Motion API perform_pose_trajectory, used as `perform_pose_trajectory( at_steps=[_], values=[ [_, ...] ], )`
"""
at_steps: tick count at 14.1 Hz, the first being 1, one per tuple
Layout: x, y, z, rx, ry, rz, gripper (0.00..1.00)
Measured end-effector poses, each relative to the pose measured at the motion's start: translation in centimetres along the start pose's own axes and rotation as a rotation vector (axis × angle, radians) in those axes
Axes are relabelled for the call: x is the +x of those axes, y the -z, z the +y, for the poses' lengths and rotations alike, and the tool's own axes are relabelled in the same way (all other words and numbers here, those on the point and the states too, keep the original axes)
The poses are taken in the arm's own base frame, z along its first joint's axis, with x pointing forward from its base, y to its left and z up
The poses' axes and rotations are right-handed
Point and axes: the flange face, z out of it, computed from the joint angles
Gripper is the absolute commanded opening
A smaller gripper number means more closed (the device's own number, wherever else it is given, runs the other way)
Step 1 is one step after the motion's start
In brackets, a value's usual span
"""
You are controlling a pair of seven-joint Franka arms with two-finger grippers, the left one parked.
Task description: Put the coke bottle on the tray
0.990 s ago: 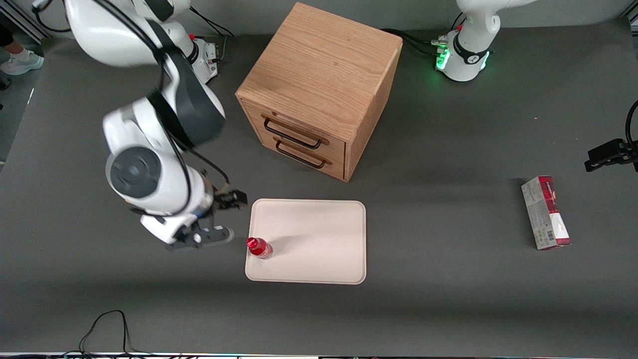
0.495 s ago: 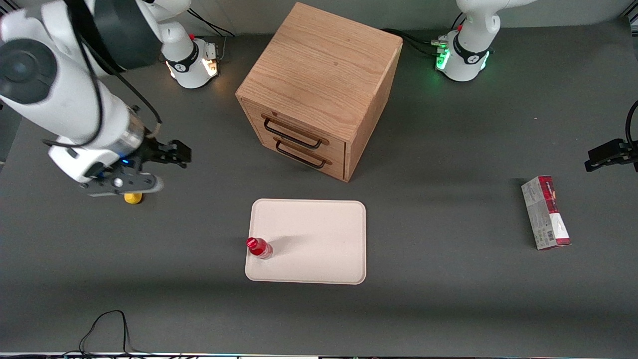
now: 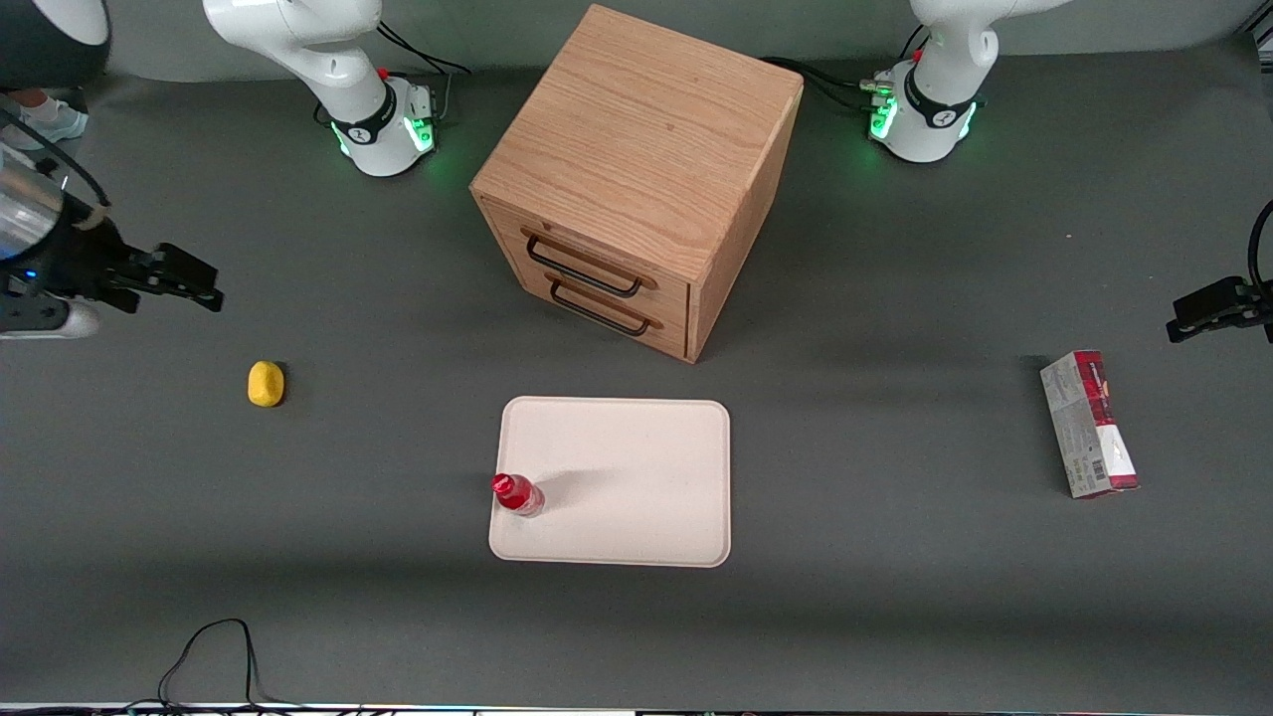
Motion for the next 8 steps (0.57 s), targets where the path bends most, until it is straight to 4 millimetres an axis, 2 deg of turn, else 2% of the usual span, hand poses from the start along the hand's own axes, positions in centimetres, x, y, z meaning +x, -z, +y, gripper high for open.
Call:
perform_pose_trajectory(
  at_steps=[2,8],
  values=[
    [-0.7,-0.5,1.2,0.002,-0.011,0.014,1.00],
    [-0.7,-1.2,1.9,0.001,0.016,0.024,1.00]
  ],
)
